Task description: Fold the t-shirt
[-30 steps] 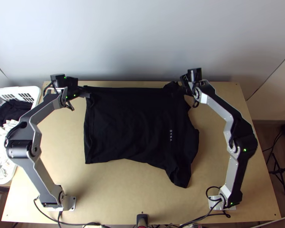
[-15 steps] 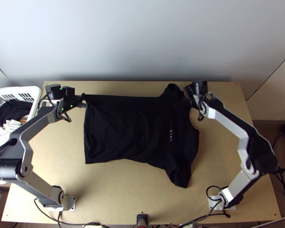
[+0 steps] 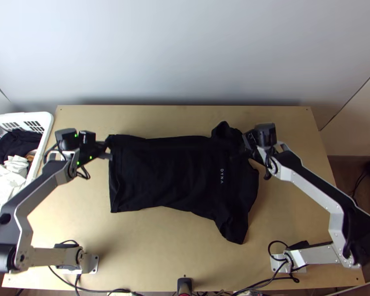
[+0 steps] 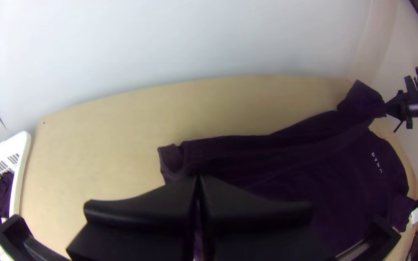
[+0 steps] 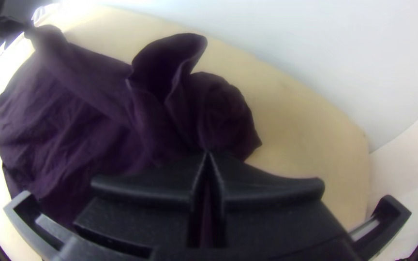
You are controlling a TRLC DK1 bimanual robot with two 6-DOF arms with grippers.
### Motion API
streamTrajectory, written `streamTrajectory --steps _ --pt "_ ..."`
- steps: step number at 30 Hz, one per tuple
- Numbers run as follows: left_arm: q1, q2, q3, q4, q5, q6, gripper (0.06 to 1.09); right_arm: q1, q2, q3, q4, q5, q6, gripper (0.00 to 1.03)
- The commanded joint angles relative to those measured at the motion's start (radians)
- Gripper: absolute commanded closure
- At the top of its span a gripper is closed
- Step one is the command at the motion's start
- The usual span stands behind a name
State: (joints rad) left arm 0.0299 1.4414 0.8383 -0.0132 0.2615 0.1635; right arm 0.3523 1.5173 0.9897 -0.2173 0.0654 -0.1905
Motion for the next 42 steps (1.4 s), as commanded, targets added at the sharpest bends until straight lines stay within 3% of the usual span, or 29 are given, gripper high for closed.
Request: streamTrajectory --steps 1,28,31,34,35,37,38,40,42 --pt "-0.038 -0.11 -0.114 -0.016 -0.005 -0.01 1.05 0.014 -0.06 -0.086 0.004 -0.001 0.01 1.0" --pt "-0.054 -0.012 -0.202 0.047 -0.038 0.01 1.05 0.017 -0.063 -0.148 0.026 -0.001 0.01 1.0" --pt "-0.056 0.004 -0.194 0.047 -0.036 0.024 1.01 0.017 -0.06 -0.157 0.026 -0.001 0.011 0.85" --pt "-0.056 0.005 -0.188 0.047 -0.036 0.019 0.74 0.017 -0.063 -0.157 0.026 -0.001 0.011 0.75" --pt "-0.054 0.005 -0.186 0.041 -0.036 0.014 0.64 0.017 -0.068 -0.157 0.026 -0.001 0.01 0.63" --pt "-0.056 -0.015 -0.182 0.002 -0.036 0.008 0.4 0.017 -0.075 -0.154 0.026 -0.001 0.011 0.18" --pt "-0.056 -0.035 -0.183 -0.019 -0.036 0.007 0.36 0.017 -0.082 -0.151 0.016 -0.001 0.011 0.04" --pt "-0.054 -0.096 -0.182 -0.08 -0.034 -0.002 0.29 0.017 -0.112 -0.149 -0.004 -0.001 0.01 0.03" --pt "-0.061 -0.176 -0.179 -0.177 -0.027 -0.007 0.28 0.017 -0.151 -0.14 -0.045 -0.001 0.008 0.03"
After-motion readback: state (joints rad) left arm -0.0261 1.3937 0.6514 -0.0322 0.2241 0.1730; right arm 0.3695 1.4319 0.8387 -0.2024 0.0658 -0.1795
